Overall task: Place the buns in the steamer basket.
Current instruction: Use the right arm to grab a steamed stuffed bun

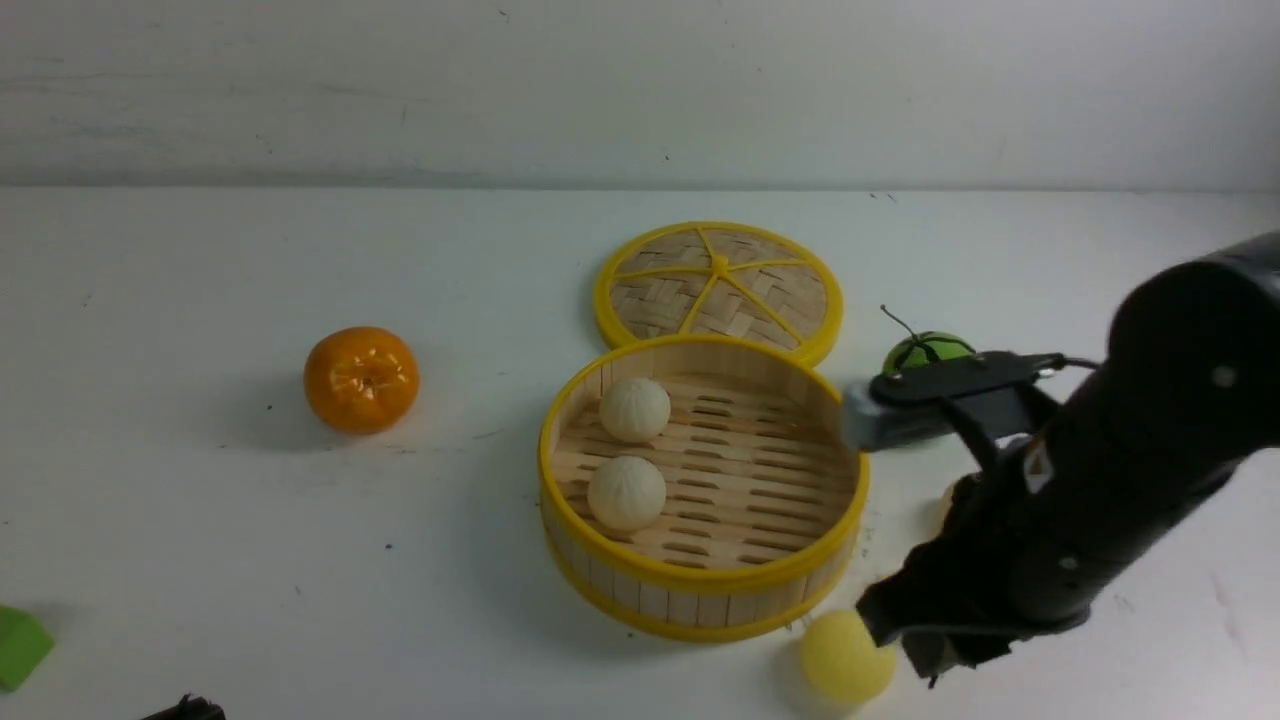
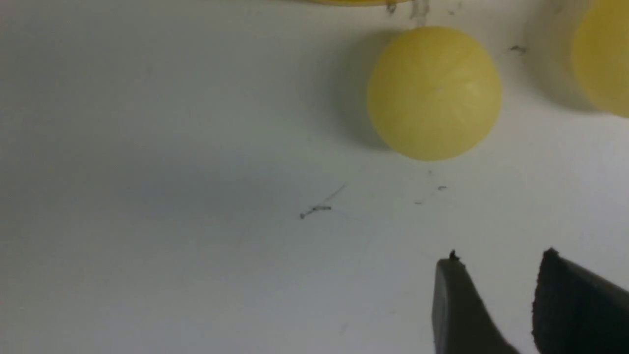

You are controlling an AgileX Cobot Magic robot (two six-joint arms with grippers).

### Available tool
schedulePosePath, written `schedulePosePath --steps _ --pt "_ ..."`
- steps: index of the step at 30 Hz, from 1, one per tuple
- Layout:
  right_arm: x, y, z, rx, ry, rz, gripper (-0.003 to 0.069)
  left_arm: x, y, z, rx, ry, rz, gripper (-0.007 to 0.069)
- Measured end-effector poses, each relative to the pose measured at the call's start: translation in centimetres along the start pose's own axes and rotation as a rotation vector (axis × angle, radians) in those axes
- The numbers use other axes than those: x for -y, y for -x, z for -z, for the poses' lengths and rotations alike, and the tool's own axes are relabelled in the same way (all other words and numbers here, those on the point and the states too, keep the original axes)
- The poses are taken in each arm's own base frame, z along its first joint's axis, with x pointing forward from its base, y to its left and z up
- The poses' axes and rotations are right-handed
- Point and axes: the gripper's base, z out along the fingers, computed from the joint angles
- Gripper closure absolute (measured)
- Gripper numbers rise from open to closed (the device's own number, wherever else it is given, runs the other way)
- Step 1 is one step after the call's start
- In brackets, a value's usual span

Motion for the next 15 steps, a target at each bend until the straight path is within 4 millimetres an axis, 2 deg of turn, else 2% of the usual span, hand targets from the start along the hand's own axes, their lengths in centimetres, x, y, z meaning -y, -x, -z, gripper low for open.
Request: schedulePosePath --steps 5,8,15 --pt "0.2 1.2 -3.4 -0.021 -0.008 -0.016 0.0421 0.0 0.0 0.0 0.0 0.0 0.0 0.0634" --pt "0.4 1.6 -4.1 -0.009 0.007 -0.047 0.0419 0.0 0.0 0.0 0.0 0.0 0.0 0.0631" --pt "1.1 3.1 -4.2 0.038 0.013 -0.081 0.0418 0.0 0.0 0.0 0.0 0.0 0.0 0.0627"
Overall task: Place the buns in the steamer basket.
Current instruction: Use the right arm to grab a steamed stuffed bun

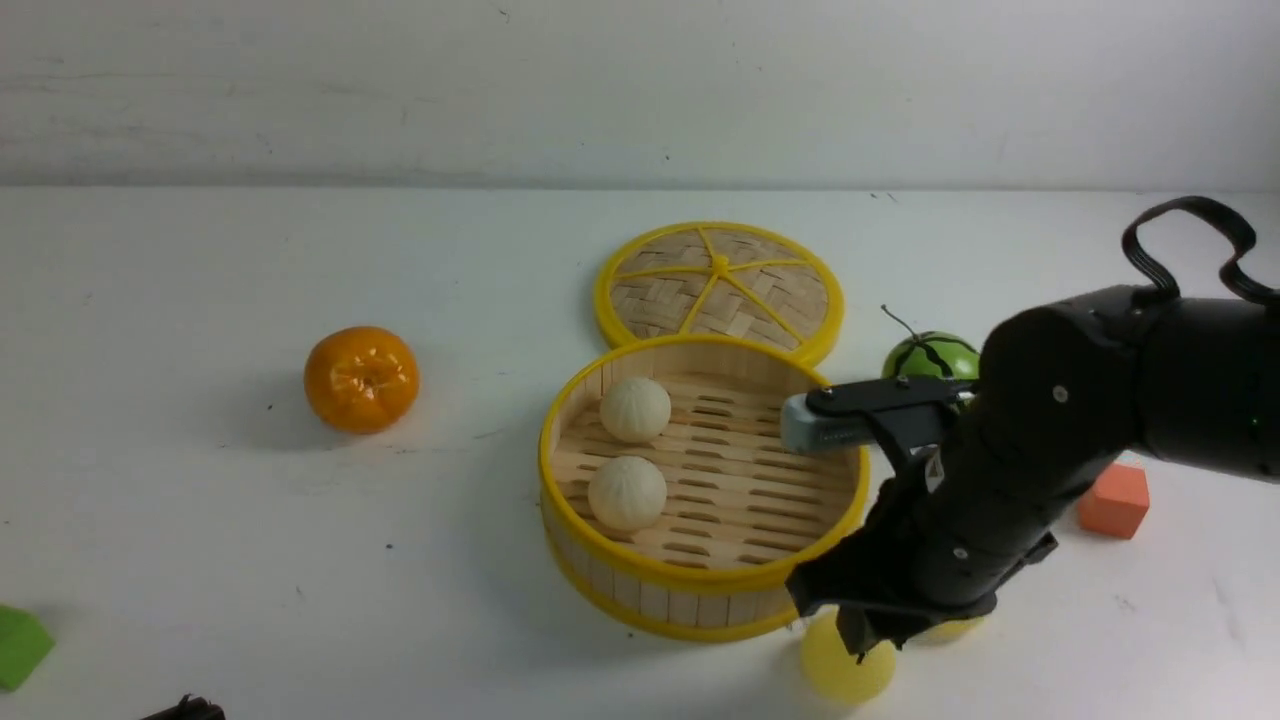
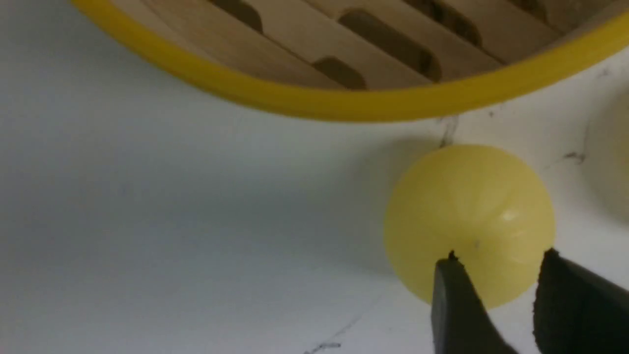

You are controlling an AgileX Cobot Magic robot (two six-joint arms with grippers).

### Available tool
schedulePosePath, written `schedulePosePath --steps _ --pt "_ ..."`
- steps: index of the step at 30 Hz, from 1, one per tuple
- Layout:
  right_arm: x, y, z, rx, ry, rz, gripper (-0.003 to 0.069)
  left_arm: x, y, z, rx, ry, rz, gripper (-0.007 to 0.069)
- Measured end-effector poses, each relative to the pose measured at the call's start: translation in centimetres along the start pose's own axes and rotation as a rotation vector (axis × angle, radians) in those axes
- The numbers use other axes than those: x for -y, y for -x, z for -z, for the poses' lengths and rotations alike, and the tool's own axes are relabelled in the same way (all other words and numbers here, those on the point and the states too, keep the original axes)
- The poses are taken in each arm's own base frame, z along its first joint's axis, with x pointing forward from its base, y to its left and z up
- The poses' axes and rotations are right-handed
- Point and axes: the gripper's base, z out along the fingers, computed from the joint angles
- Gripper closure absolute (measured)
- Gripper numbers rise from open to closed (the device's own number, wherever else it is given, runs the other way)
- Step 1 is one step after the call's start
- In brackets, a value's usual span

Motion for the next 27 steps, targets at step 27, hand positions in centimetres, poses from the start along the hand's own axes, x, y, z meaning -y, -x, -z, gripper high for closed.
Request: schedulePosePath --steps 27 --pt "0.6 1.1 -1.9 -0.05 -0.005 -0.002 0.0445 0.0 0.0 0.0 0.0 0.0 0.0 0.0606"
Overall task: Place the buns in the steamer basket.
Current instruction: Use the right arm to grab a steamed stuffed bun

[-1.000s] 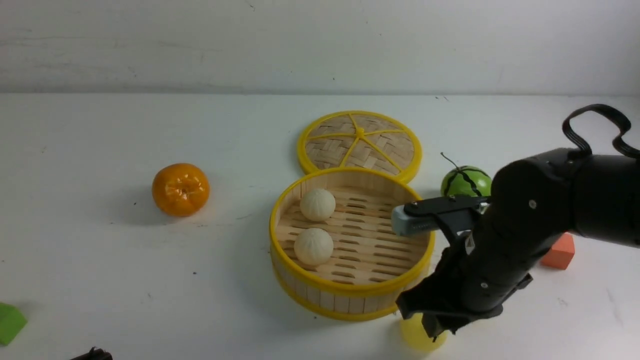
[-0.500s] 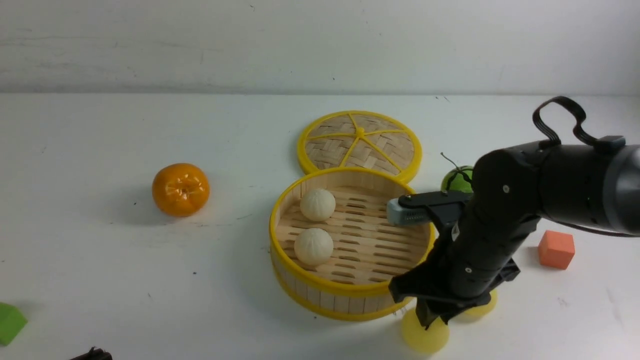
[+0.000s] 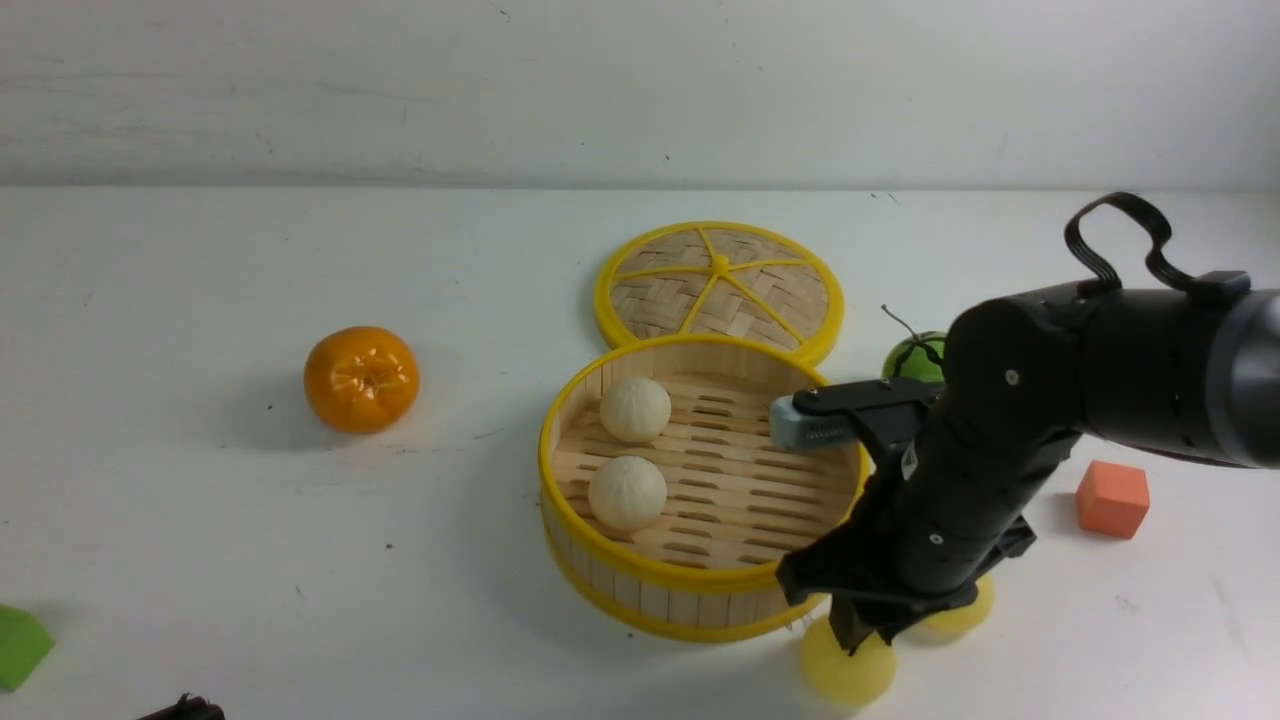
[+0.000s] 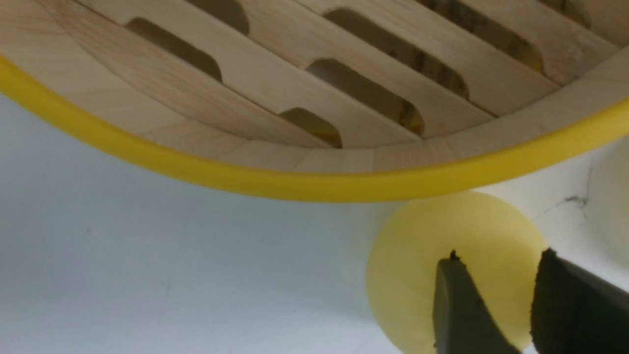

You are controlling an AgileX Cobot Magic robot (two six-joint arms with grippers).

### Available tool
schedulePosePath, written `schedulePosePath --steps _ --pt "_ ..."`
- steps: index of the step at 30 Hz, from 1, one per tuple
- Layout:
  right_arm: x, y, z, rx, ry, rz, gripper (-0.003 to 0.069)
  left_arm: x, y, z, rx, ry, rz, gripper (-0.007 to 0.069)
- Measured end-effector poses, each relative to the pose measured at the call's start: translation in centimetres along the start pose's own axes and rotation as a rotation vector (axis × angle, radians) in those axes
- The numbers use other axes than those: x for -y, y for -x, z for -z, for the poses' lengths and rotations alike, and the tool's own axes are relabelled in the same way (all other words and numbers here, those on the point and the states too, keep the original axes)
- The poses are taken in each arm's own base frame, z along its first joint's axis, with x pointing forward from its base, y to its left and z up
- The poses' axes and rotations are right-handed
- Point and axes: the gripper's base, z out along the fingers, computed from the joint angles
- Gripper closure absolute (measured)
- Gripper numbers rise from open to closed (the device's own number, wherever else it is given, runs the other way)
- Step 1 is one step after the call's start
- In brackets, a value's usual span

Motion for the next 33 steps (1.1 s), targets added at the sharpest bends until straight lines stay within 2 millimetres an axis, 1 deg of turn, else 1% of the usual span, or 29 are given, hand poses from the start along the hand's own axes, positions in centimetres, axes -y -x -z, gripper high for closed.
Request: schedulePosePath --steps 5,6,8,11,16,21,22,26,27,28,30,33 --pt "0.0 0.0 0.0 0.0 0.001 0.022 0.0541 0.0 0.0 0.0 0.0 0.0 0.0 0.0603" --pt "0.0 0.0 0.0 -0.001 0.001 0.032 0.0594 0.0 0.0 0.0 0.0 0.0 0.0 0.0603" --pt "0.0 0.0 0.0 -0.001 0.001 0.045 0.0657 0.0 0.0 0.0 0.0 0.0 0.0 0.06" --pt "0.0 0.0 0.0 -0.003 0.001 0.05 0.0678 0.0 0.0 0.0 0.0 0.0 0.0 0.0596" --pt "-0.1 -0.1 0.4 0.004 0.003 0.037 0.0676 0.0 0.0 0.0 0.0 0.0 0.0 0.0596" --pt "-0.2 -0.1 1.4 0.033 0.009 0.011 0.0631 0.0 0.0 0.0 0.0 0.0 0.0 0.059" --pt "-0.2 0.0 1.6 0.041 0.011 0.011 0.0594 0.0 0.0 0.0 0.0 0.0 0.0 0.0587" --pt "-0.2 -0.1 1.5 0.037 0.01 0.004 0.0496 0.0 0.0 0.0 0.0 0.0 0.0 0.0585" --pt "-0.2 0.0 1.3 0.034 0.01 0.003 0.0435 0.0 0.0 0.0 0.0 0.0 0.0 0.0583" --pt "-0.2 0.0 1.3 0.034 0.01 0.003 0.0428 0.0 0.0 0.0 0.0 0.0 0.0 0.0583" --pt "-0.2 0.1 0.9 0.031 0.008 0.001 0.0353 0.0 0.0 0.0 0.0 0.0 0.0 0.0579" --pt "-0.1 0.2 0.4 0.029 0.005 0.0 0.0316 0.0 0.0 0.0 0.0 0.0 0.0 0.0576"
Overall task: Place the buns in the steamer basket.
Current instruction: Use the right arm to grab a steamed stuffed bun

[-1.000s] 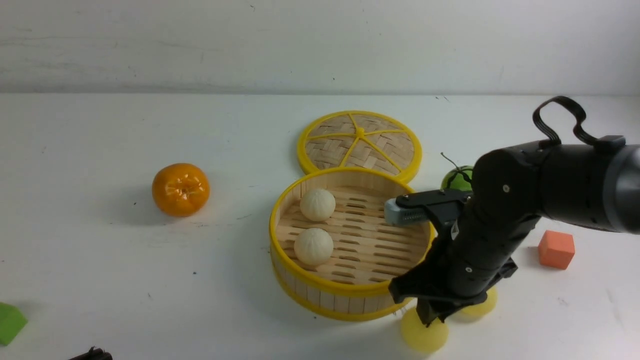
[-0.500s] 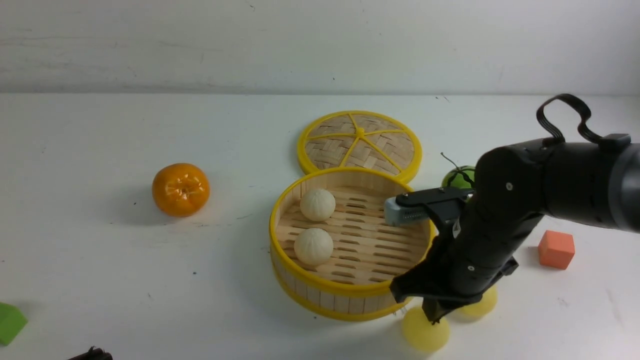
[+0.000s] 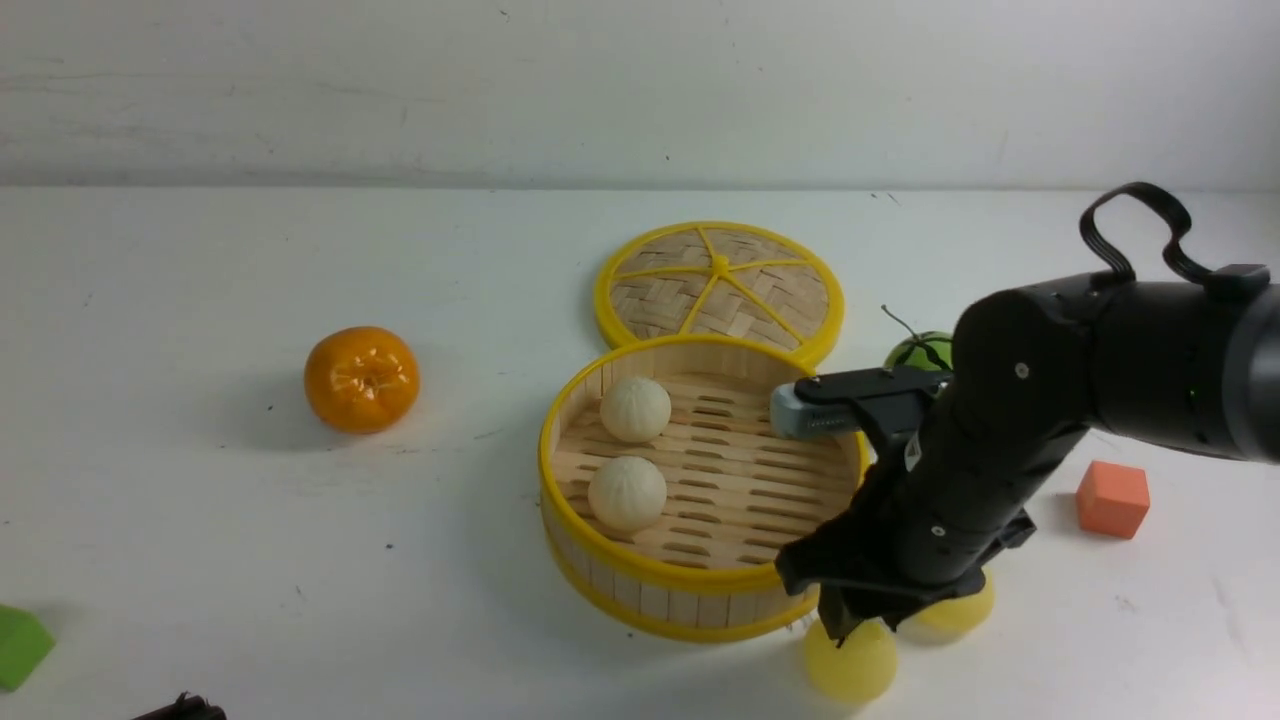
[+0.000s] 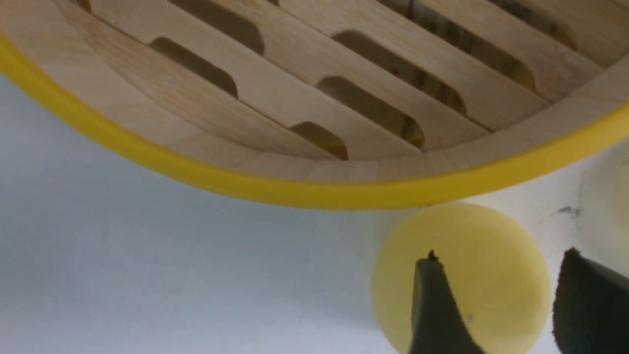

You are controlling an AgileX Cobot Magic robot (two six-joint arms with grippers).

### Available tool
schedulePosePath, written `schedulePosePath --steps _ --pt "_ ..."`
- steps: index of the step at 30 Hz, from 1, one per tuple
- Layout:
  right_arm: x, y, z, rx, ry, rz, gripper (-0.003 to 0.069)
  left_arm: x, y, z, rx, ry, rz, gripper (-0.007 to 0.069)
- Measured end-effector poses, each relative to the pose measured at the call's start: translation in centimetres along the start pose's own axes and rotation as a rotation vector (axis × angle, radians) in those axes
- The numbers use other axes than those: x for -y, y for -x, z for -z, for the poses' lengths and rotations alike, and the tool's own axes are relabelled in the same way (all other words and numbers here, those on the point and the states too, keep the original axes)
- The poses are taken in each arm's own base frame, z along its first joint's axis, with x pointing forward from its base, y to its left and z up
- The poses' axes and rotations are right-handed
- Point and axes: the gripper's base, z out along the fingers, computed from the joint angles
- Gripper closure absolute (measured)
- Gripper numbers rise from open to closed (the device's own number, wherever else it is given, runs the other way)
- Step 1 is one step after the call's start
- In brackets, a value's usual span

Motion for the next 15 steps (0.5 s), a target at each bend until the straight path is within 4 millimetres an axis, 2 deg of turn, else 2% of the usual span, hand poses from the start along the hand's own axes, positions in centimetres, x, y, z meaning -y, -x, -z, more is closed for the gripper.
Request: schedulePosePath --steps 6,10,11,13,15 --pt "0.11 0.01 -0.74 -0.016 -0.004 -0.003 0.0328 0.0 0.0 0.0 0.0 0.0 0.0 0.0569" --pt "0.12 0.01 -0.78 -0.017 -0.005 -0.003 0.0384 0.0 0.0 0.0 0.0 0.0 0.0 0.0568" --pt "0.12 0.01 -0.78 -0.017 -0.005 -0.003 0.0428 0.0 0.0 0.0 0.0 0.0 0.0 0.0568" --pt "0.13 0.01 -0.78 -0.017 -0.006 -0.001 0.045 0.0 0.0 0.0 0.0 0.0 0.0 0.0567" --pt "0.13 0.01 -0.78 -0.017 -0.006 0.011 0.0503 0.0 0.0 0.0 0.0 0.0 0.0 0.0567"
